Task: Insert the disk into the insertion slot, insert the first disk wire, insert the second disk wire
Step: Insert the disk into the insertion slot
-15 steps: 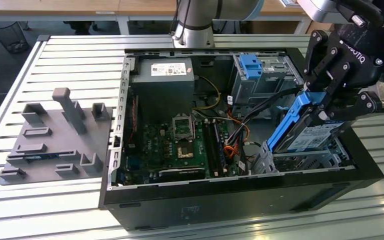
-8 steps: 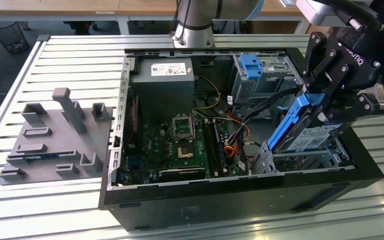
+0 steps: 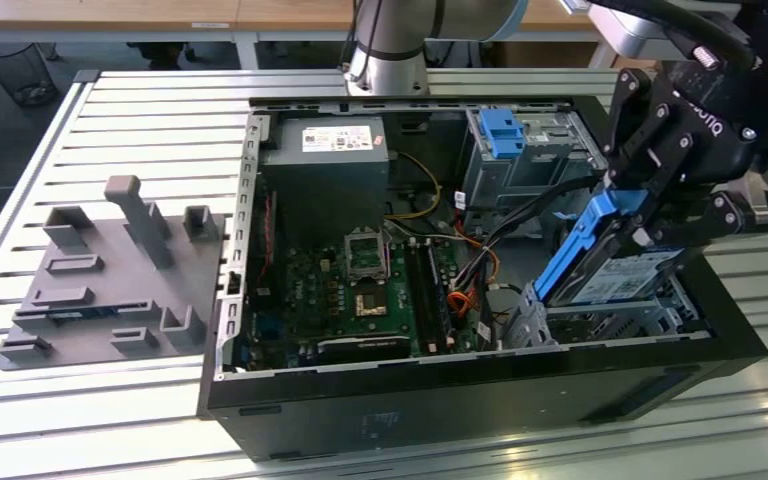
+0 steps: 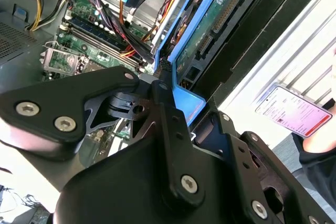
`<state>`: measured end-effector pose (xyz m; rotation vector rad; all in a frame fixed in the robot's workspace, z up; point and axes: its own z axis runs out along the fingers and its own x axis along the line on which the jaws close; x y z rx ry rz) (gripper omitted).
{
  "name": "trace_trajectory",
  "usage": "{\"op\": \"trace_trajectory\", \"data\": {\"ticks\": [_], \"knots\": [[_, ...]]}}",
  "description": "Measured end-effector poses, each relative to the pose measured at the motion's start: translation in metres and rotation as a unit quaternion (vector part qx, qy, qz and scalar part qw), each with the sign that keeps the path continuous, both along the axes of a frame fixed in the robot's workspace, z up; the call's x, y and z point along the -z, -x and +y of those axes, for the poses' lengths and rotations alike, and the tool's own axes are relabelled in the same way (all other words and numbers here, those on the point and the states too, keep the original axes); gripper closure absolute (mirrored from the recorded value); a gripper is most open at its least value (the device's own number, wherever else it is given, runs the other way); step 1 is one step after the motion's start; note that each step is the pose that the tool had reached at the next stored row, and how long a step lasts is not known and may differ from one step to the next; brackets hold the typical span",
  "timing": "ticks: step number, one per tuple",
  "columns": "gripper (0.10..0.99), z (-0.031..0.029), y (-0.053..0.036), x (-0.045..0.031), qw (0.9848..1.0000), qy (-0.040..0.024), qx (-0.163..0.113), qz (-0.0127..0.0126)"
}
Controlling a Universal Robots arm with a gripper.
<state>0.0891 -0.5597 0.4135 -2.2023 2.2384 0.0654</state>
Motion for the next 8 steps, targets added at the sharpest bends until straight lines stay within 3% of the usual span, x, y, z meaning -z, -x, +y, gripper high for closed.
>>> {"op": "trace_trajectory", "data": {"ticks": [8], "knots": [[0.722,0.0000,0.0000,0.0027,1.0000,0.0000,0.000,0.0000]]}}
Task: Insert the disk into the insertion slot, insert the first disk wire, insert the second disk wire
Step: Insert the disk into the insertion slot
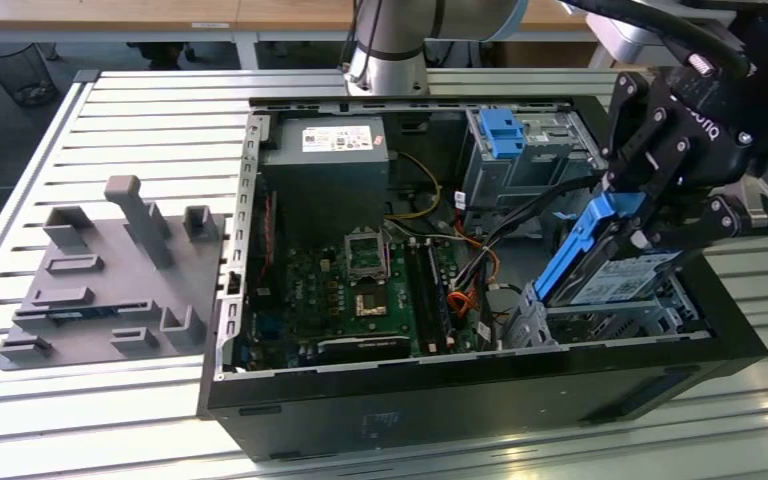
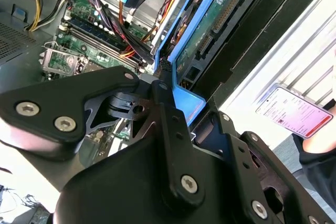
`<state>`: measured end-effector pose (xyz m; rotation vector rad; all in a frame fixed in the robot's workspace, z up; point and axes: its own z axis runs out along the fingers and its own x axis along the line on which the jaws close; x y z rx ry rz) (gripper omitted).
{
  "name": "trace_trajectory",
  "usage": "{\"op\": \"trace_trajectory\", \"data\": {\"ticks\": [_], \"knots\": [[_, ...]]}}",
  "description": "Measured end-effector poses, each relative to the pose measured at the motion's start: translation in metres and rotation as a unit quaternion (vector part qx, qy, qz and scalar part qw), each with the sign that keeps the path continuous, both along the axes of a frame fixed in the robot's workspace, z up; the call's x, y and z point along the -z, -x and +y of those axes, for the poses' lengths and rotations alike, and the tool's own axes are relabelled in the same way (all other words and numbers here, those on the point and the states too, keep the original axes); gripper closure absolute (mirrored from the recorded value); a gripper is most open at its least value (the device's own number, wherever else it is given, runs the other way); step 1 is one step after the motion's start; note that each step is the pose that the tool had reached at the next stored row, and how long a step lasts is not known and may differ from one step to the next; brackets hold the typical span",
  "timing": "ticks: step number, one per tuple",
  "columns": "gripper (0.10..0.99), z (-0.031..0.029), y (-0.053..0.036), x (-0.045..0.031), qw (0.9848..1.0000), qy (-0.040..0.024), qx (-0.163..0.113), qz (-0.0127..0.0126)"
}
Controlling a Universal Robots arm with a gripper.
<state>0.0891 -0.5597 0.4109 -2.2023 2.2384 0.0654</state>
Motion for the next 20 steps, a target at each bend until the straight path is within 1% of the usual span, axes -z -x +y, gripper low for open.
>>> {"op": "trace_trajectory", "data": {"ticks": [20], "knots": [[0.722,0.0000,0.0000,0.0065,1.0000,0.0000,0.000,0.0000]]}}
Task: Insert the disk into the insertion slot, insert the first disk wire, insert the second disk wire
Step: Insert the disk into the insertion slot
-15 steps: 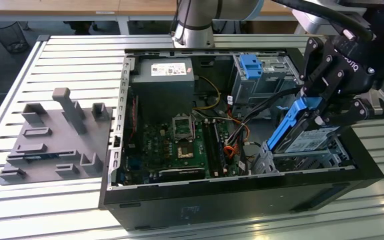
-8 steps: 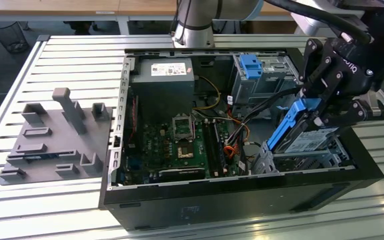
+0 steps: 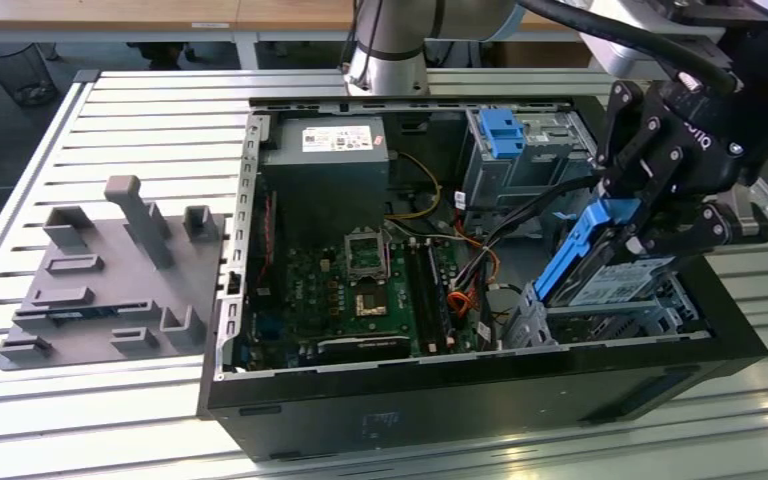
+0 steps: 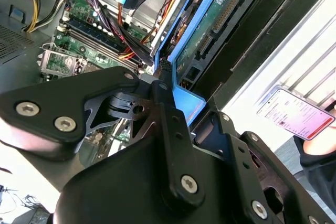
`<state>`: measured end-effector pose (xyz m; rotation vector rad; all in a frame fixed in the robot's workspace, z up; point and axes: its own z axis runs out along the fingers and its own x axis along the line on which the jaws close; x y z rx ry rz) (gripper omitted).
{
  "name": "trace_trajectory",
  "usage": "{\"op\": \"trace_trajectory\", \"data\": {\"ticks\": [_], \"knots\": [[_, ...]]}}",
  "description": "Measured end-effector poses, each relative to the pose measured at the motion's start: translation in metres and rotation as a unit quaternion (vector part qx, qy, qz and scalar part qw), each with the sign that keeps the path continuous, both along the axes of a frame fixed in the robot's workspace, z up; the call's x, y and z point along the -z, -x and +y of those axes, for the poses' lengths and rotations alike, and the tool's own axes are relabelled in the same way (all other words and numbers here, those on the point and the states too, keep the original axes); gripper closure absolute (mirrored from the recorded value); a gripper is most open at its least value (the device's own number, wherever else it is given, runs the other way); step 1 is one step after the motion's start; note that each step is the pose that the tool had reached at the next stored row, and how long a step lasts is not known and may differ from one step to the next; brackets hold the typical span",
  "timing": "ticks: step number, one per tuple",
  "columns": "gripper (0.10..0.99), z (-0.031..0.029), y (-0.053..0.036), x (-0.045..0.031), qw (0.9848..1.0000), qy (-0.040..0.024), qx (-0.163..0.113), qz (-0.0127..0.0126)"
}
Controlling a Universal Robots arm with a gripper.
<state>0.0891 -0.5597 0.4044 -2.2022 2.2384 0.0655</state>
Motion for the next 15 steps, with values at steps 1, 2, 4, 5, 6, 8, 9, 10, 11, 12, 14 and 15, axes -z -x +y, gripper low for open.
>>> {"op": "trace_trajectory", "data": {"ticks": [1,2,4,5,6,8,9,10,11,12,14,15], "knots": [[0.722,0.0000,0.0000,0.0004,1.0000,0.0000,0.000,0.0000],[0.722,0.0000,0.0000,0.0007,1.0000,0.0000,0.000,0.0000],[0.722,0.0000,0.0000,0.0014,1.0000,0.0000,0.000,0.0000],[0.722,0.0000,0.0000,0.0017,1.0000,0.0000,0.000,0.0000],[0.722,0.0000,0.0000,0.0021,1.0000,0.0000,0.000,0.0000],[0.722,0.0000,0.0000,0.0027,1.0000,0.0000,0.000,0.0000],[0.722,0.0000,0.0000,0.0030,1.0000,0.0001,0.000,0.0000],[0.722,0.0000,0.0000,0.0034,1.0000,0.0000,0.000,0.0000],[0.722,0.0000,0.0000,0.0036,1.0000,0.0000,0.000,0.0000],[0.722,0.0000,0.0000,0.0039,1.0000,0.0000,0.000,0.0000],[0.722,0.0000,0.0000,0.0046,1.0000,0.0000,0.000,0.0000],[0.722,0.0000,0.0000,0.0049,1.0000,0.0000,0.000,0.0000]]}}
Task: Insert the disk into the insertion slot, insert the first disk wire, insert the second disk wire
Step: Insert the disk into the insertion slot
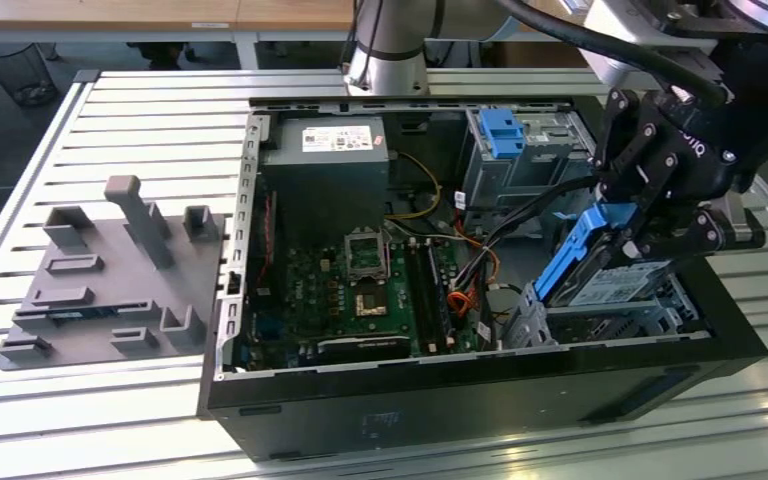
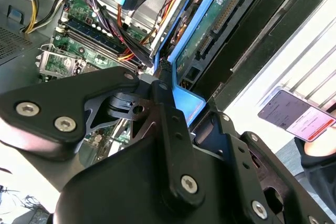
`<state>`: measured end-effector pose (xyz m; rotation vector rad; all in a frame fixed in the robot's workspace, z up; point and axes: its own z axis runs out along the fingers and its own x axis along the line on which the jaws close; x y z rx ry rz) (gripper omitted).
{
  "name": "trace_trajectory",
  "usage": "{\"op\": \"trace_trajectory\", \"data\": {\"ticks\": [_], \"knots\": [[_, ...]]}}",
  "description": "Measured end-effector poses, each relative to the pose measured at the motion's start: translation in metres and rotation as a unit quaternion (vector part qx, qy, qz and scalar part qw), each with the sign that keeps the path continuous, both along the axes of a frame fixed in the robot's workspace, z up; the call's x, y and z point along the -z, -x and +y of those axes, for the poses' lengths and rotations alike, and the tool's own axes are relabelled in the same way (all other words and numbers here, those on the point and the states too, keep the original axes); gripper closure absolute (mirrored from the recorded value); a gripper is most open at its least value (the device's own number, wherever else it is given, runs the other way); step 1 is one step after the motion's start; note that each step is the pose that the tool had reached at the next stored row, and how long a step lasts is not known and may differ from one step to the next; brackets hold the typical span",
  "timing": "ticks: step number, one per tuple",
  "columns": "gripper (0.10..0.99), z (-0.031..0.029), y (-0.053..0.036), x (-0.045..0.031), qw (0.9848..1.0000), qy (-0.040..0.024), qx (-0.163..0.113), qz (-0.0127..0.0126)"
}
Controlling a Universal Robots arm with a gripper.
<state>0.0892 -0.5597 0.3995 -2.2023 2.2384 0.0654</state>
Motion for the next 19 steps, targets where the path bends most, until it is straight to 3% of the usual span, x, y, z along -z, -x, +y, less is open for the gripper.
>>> {"op": "trace_trajectory", "data": {"ticks": [19], "knots": [[0.722,0.0000,0.0000,0.0071,1.0000,0.0000,0.000,0.0000]]}}
